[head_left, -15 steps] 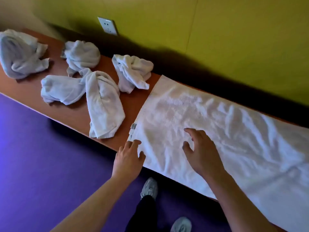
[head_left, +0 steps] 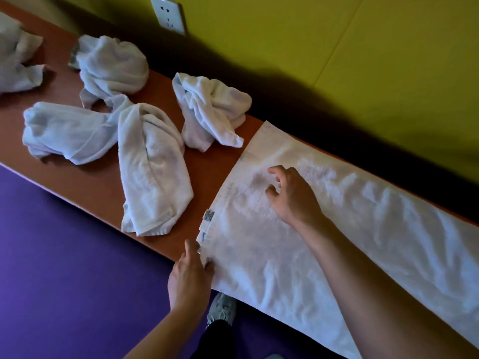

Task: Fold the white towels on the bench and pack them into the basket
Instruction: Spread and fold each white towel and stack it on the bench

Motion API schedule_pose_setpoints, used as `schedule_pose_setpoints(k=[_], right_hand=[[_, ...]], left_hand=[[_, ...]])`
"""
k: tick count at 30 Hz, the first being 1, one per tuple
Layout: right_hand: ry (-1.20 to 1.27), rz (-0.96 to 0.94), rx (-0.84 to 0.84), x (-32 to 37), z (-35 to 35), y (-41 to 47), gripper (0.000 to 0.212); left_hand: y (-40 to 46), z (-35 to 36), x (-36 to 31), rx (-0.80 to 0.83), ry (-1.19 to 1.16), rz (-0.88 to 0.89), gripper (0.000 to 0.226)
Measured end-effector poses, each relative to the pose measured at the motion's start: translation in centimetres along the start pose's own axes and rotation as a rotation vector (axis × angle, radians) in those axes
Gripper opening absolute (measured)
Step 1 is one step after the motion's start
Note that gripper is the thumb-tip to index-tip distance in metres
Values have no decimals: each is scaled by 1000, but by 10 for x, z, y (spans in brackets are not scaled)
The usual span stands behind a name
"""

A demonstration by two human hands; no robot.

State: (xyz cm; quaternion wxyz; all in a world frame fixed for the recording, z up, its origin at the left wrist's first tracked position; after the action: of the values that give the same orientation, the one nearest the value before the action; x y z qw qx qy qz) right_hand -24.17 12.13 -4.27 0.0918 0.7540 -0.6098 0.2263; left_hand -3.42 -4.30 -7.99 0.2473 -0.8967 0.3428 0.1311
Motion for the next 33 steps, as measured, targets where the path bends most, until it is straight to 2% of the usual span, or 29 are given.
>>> schedule_pose_setpoints(k=[3, 8, 12, 14, 16, 18, 20, 24, 26, 30, 33], right_hand=[[-16, -5, 8, 6, 8, 14, 43], [-15, -173, 122, 23, 22, 25, 49], [-229, -199, 282, 37, 32, 24, 48], [-331, -160, 256, 39, 30, 25, 47], [-317, -65, 120, 34, 21, 27, 44], [-161, 60, -37, 22, 7, 28, 31], [70, 221, -121, 6, -10, 30, 16], [508, 546, -203, -30, -47, 31, 46], [653, 692, -200, -50, -58, 25, 48], [830, 924, -148, -91, -86, -1, 29], [1108, 1101, -187, -125, -109, -25, 17]], left_hand=[[-4, -8, 0, -34, -34, 54, 23], [-28, -18, -9, 64, -167, 275, 21], [-44, -23, -17, 121, -231, 407, 23], [-50, -26, -24, 96, -217, 473, 22], [-54, -30, -33, 53, -208, 546, 15], [-59, -32, -41, 39, -229, 617, 5], [-69, -32, -50, 80, -250, 671, 3], [-98, -25, -68, 169, -279, 697, 5], [-113, -21, -81, 190, -287, 710, 5], [-149, -9, -117, 256, -320, 783, 6], [-180, 6, -138, 289, -293, 859, 6]])
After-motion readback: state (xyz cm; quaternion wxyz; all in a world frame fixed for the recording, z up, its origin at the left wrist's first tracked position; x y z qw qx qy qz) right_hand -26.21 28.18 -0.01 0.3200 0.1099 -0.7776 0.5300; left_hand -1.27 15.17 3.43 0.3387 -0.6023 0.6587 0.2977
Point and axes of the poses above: each hand's wrist, its own y-axis towards the middle knuckle, its own z-axis out of the palm, x = y × z, the point moved 2 cm from there along y, towards the middle knuckle, and after that the axes turned 9 degrees about -x, right-handed, at the moved point
